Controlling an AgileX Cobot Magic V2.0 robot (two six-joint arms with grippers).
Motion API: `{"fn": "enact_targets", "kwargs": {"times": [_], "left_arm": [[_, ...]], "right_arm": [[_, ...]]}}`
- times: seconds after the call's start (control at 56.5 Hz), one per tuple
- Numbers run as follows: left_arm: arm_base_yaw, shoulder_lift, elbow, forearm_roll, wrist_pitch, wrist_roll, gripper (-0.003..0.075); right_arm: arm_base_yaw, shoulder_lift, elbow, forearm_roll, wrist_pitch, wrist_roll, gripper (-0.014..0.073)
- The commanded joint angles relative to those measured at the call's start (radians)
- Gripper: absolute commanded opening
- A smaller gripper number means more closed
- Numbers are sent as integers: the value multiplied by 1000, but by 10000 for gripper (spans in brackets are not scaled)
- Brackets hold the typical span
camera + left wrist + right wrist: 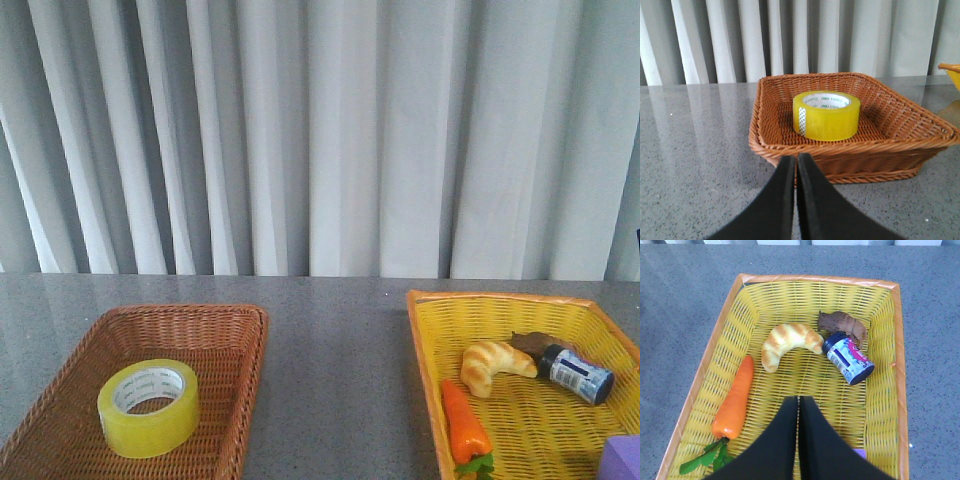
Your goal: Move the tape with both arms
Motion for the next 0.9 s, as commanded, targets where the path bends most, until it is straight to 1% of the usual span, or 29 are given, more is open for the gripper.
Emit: {"fn": "enact_targets", "kwargs": {"times": [0.0,0.124,0.371,0.884], "left_arm": [[-4,-16,-7,-11,-47,-9,-6],[1,-25,-7,-10,-47,-8,-6],[47,-26,-7,-13,-51,-10,-6],[47,-23,-8,-12,-50,-11,-6]], "right_arm": [[-5,-29,-25,17,-48,-9,-7],[-5,-29,-25,17,-48,-9,-7],[-5,-29,-25,17,-48,-9,-7],[-5,-29,-25,17,-48,-9,-7]]}}
